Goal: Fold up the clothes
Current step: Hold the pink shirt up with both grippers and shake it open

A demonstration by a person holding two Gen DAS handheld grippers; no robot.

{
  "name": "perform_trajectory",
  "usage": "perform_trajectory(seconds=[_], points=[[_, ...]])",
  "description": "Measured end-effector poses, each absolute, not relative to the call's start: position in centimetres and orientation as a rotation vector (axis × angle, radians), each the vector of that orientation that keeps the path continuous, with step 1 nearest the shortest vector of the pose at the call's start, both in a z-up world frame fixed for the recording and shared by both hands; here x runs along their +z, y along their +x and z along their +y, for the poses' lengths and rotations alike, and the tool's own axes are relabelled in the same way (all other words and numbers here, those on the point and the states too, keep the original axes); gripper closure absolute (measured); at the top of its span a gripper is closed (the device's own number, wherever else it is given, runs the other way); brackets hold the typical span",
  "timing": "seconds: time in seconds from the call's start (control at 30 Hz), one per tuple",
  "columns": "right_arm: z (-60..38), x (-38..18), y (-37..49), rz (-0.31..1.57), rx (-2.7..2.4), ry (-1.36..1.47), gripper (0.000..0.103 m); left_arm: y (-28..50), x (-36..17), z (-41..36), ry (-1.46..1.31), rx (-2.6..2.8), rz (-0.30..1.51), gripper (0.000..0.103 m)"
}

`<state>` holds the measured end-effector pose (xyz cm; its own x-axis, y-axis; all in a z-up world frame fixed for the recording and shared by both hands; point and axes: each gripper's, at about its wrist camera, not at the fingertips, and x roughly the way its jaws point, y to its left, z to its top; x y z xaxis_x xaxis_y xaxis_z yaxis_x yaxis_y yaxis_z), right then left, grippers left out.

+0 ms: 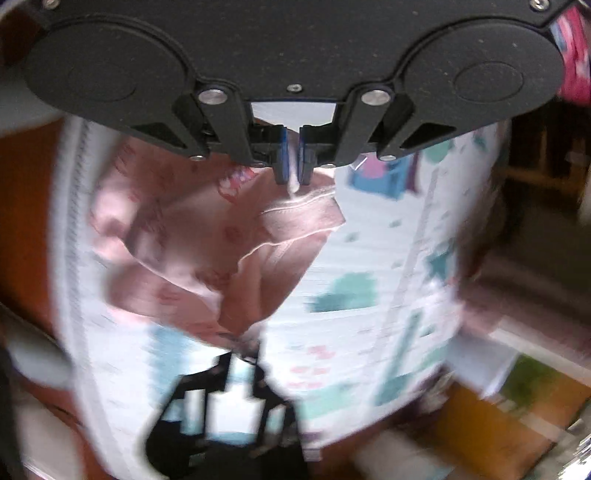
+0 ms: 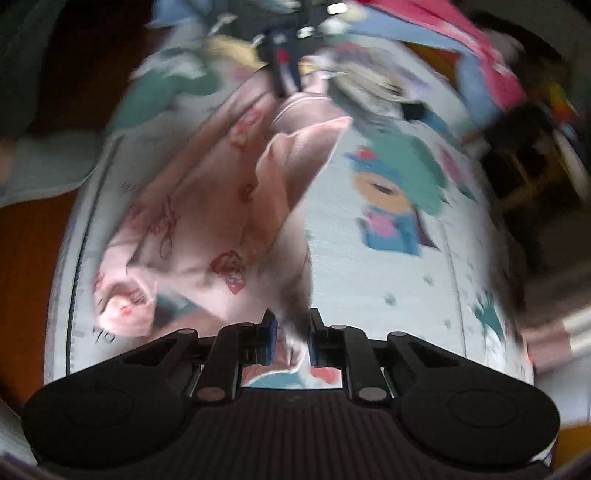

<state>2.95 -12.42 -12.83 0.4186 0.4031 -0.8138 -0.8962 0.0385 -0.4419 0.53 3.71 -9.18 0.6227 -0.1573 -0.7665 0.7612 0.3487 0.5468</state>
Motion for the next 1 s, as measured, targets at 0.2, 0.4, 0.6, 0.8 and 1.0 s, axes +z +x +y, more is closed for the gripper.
perform_trajectory(seconds=[0.2, 0.4, 0.6, 0.8, 1.0], points=[[-14.4, -5.6, 5.7, 0.522, 0.858, -0.963, 0.097, 2.5, -5.1, 3.2, 0.972, -0.520, 0.548, 0.100], [-14.0, -5.4, 4.0, 0.469, 0.895, -0.977, 0.090, -1.2, -6.4, 1.8, 1.406, -0.572, 0.242, 0.100], [-13.2, -6.8, 2.0, 0.411, 0.960, -1.024, 0.020, -2.9, -5.6, 1.9, 1.494, -0.577, 0.099, 0.100], [-12.2, -8.0, 1.4, 0.452, 0.995, -0.968, 0.019, -3.7, -3.1, 1.3, 1.351, -0.580, 0.093, 0.100], [-12.4, -7.9, 2.9, 0.572, 1.049, -0.778, 0.051, -3.4, -2.6, 1.1, 1.252, -0.632, 0.102, 0.100]])
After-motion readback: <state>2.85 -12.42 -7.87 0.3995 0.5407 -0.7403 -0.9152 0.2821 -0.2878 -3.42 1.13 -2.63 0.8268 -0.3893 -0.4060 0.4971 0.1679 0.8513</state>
